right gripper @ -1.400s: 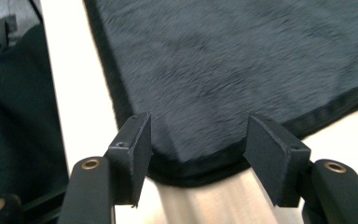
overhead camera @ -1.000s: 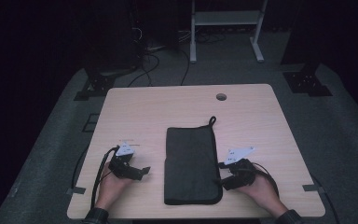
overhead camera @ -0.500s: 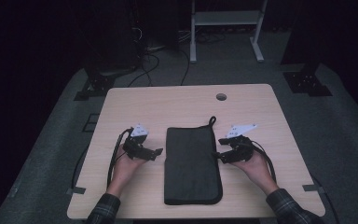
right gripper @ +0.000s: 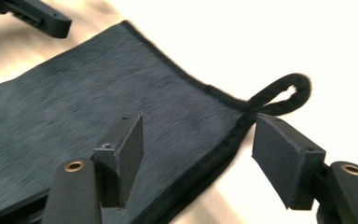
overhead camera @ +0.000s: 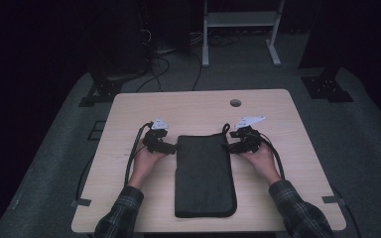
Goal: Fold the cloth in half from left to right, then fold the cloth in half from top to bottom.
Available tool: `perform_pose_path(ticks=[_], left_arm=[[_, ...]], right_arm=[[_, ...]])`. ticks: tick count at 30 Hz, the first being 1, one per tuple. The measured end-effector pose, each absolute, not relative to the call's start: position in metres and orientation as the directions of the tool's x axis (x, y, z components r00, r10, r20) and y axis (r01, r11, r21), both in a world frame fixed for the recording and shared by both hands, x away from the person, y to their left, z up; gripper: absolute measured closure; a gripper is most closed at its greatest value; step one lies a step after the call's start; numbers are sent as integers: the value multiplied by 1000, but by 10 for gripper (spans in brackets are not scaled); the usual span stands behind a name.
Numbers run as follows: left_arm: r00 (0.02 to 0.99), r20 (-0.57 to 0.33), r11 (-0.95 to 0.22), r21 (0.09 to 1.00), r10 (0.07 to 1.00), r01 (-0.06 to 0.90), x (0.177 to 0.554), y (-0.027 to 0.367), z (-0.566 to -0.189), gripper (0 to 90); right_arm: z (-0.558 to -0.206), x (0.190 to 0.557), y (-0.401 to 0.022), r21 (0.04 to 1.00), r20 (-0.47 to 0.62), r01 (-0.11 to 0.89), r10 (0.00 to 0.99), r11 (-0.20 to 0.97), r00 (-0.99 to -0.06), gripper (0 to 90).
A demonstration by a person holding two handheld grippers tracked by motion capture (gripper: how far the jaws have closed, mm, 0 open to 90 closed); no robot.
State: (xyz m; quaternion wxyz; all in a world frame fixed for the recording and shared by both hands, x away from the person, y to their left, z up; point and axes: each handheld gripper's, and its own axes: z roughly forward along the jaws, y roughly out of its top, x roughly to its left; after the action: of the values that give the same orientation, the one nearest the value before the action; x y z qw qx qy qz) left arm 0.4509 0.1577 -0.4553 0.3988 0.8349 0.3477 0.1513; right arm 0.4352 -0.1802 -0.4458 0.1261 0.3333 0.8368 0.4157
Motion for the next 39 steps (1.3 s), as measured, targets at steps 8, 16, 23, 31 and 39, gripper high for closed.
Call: perform_pose_path(ticks=[8,16,23,31,39], left_arm=[[697,0,-453,760,718,466,469,146,-466,214],[683,-26,-453,730,730,512,481,147,-474,294],[705,-25,-467,732,709,496,483,144,-474,391],[746,-56,-487,724,664,488,480,142,-472,671],[738,-107,-464,715,666,523,479,141,-471,812]], right_arm=[[-455,462,-177,766,65,487,703,420,-708,327],[-471,480,-181,738,95,539,728,406,-679,351],[-479,483,-178,739,102,532,712,413,-695,383],[-480,480,-174,749,137,520,671,411,-729,635],[-480,480,-175,737,174,541,660,405,-731,826]])
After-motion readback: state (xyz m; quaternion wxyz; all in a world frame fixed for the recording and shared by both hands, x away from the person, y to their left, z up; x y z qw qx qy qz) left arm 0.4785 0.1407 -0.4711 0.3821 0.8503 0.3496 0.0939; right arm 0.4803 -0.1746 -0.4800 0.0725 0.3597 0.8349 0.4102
